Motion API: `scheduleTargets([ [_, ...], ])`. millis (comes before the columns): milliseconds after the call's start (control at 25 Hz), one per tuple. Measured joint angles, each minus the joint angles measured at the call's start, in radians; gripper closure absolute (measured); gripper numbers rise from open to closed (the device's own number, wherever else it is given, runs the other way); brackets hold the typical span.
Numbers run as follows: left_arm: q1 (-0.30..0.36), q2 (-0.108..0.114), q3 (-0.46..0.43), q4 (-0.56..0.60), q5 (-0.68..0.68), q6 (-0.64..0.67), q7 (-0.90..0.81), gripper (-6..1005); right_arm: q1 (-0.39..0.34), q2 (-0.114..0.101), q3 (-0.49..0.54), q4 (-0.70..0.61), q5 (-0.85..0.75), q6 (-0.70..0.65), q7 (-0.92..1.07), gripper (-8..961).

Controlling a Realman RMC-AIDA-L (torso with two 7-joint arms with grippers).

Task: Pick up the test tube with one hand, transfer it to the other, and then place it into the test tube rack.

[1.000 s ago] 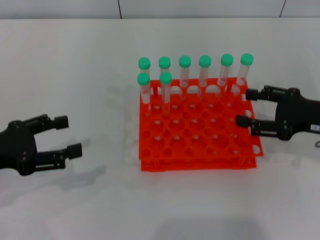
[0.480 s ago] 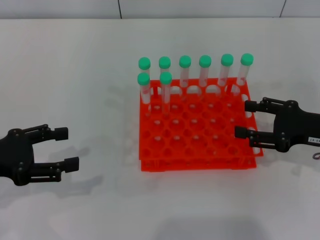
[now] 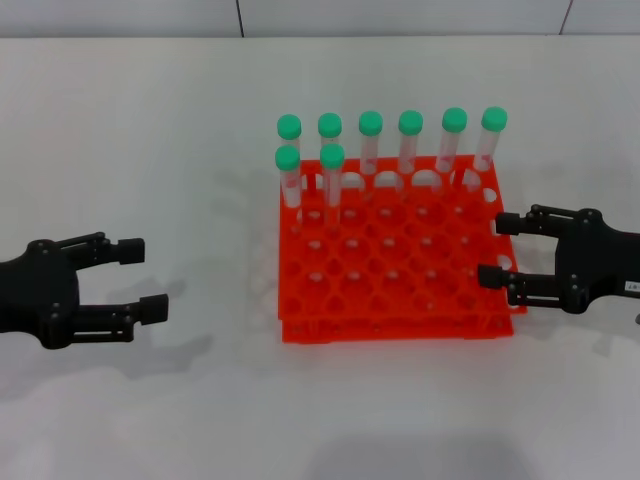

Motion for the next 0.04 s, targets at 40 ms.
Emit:
scheduleTargets([
  [40, -0.004, -0.002, 0.001, 0.000, 0.001, 0.000, 0.000, 104, 0.001, -0.001, 0.000, 0.000, -0.003, -0.001, 0.001, 202],
])
